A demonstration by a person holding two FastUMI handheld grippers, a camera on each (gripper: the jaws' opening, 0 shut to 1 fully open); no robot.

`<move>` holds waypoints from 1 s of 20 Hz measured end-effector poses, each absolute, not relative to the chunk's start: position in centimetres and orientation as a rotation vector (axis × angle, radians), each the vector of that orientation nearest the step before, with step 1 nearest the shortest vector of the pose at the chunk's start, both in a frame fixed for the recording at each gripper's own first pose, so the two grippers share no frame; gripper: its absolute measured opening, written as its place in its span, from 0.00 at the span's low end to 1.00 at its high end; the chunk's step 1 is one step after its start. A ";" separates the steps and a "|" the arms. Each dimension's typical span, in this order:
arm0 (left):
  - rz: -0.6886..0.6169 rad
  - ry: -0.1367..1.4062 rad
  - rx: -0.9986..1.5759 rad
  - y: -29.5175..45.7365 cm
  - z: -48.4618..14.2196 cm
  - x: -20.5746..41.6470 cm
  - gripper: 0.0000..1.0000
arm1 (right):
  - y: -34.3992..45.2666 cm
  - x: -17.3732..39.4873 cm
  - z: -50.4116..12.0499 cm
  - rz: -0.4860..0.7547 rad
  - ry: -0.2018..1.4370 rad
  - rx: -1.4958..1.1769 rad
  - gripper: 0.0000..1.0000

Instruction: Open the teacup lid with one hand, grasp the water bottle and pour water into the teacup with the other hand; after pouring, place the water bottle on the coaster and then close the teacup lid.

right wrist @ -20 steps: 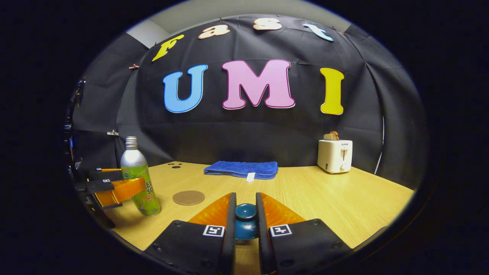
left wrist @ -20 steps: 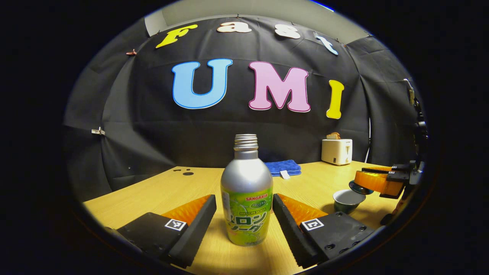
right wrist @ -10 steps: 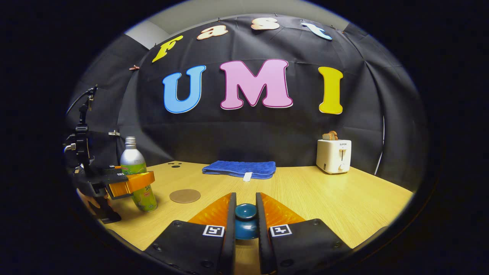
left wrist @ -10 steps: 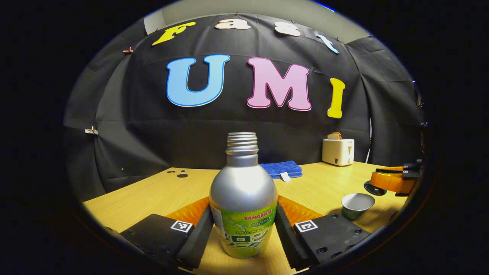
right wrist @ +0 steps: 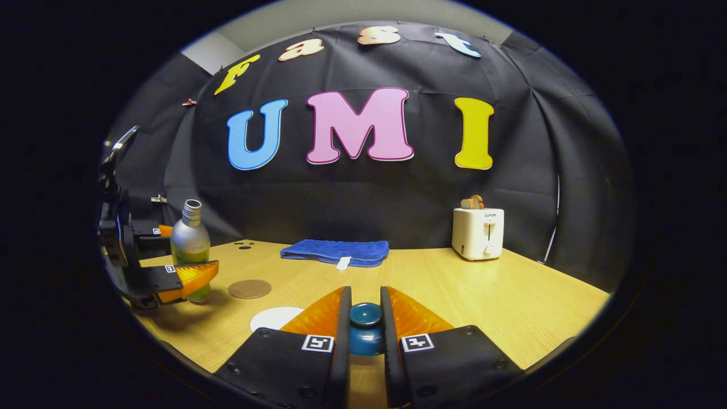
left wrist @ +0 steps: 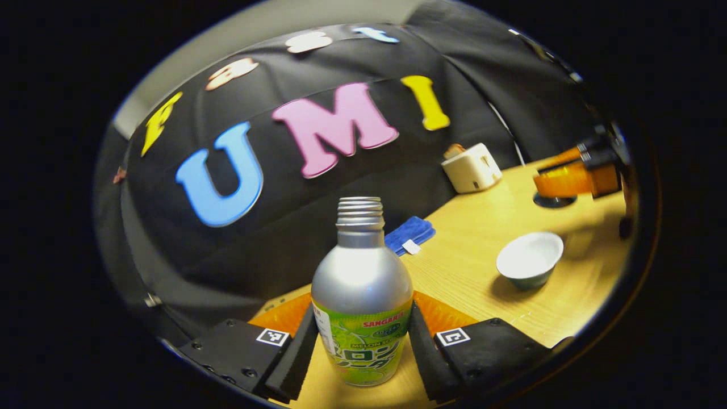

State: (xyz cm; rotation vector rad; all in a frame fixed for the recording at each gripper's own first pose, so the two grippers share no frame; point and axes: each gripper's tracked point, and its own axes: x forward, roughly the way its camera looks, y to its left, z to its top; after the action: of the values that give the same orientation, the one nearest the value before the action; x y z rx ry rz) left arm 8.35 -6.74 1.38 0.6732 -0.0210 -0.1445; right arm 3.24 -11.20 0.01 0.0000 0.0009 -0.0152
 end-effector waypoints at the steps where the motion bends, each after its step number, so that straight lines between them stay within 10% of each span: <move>1: -0.154 -0.025 0.754 -7.6 1.6 8.5 0.79 | -11.7 3.2 0.0 -0.021 0.001 0.000 0.28; 20: -0.363 -0.020 1.666 -11.4 -0.3 10.0 0.79 | -16.9 3.2 0.1 -0.070 0.002 0.000 0.28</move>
State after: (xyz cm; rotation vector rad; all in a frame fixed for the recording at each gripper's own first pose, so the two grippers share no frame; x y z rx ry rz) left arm 10.01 -11.41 -0.29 1.6656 -0.0196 -0.3628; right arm 3.25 -16.92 0.13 -0.0003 0.0023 -0.0700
